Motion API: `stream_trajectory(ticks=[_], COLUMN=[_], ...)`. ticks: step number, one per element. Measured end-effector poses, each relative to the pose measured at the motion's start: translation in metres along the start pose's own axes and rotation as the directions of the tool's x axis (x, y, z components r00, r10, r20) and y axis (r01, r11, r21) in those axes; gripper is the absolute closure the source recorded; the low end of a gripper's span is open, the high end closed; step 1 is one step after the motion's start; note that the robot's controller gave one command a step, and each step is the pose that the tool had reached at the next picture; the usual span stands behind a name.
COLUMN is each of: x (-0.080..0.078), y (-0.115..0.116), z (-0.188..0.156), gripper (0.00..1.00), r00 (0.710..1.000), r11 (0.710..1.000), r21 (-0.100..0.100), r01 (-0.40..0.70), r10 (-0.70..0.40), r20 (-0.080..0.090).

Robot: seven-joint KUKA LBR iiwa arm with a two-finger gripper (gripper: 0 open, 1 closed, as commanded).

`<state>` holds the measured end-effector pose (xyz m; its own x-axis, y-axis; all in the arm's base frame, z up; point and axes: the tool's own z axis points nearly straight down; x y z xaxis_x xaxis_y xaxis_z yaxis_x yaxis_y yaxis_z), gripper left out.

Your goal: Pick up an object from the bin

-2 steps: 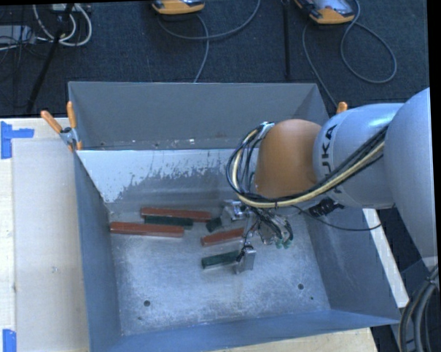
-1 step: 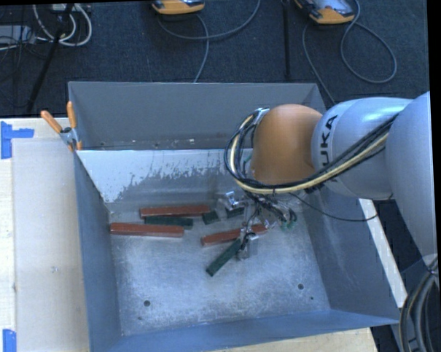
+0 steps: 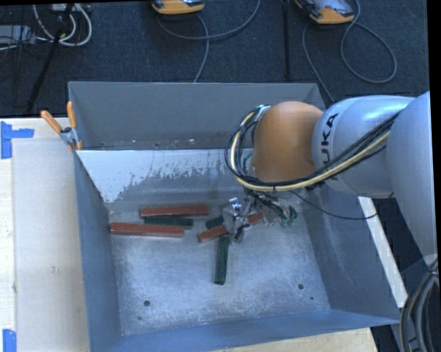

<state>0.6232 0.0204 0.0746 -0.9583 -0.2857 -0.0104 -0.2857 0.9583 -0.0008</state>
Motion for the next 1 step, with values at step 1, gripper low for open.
stream_trajectory(ticks=[1], x=[0.003], y=[0.0001], z=[0.0039], gripper=[0.0], r00=[1.0], r11=[1.0], r21=[-0.001], r01=[-0.001], r10=[0.001], r20=[-0.009])
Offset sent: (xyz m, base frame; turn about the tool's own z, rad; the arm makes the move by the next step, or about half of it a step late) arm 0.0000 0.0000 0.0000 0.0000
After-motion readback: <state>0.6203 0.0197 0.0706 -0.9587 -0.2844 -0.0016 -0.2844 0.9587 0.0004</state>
